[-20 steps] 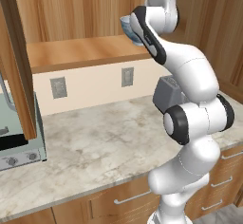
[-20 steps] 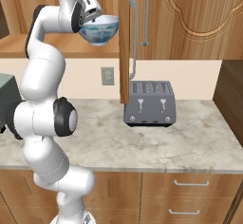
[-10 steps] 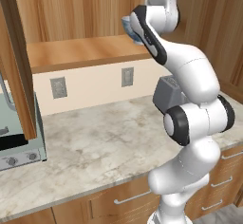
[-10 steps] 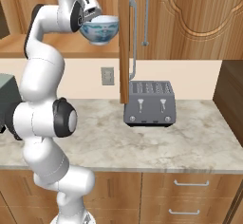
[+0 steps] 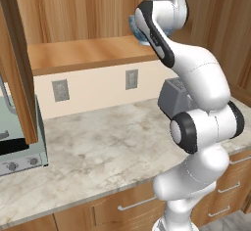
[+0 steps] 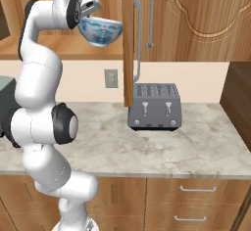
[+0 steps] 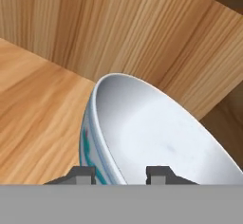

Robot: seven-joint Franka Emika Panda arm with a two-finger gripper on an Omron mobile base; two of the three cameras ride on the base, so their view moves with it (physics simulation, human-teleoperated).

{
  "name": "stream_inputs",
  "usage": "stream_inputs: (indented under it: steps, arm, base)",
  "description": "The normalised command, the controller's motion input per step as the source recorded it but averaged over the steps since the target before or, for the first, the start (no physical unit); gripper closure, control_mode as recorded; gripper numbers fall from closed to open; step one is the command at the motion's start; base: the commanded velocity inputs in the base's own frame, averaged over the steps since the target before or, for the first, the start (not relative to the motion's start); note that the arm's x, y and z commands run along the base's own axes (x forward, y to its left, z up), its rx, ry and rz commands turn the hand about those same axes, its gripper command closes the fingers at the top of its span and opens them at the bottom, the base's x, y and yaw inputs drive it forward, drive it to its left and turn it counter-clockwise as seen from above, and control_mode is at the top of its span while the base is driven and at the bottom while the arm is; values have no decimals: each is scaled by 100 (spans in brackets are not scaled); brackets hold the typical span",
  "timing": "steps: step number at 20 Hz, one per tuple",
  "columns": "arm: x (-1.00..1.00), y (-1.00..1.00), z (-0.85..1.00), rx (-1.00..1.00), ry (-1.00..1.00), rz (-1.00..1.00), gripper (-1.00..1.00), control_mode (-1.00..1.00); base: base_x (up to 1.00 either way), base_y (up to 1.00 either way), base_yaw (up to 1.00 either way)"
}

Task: Move the bowls from the cabinet to the plates on the dining table.

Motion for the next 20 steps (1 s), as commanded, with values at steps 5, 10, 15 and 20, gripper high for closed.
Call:
stream_inputs:
  steps: [5,10,15,20]
  arm:
    - [0,29,3,-2,-7,5,100,-100]
    - [-1,27,0,-3,-6,7,100,-100]
    - [-38,16,19,-2,-1,6,100,-100]
    - [-70,6,31,-1,0,3,100,-100]
  base:
    - [0,0,0]
    - [0,0,0]
    - [0,0,0]
    - [0,0,0]
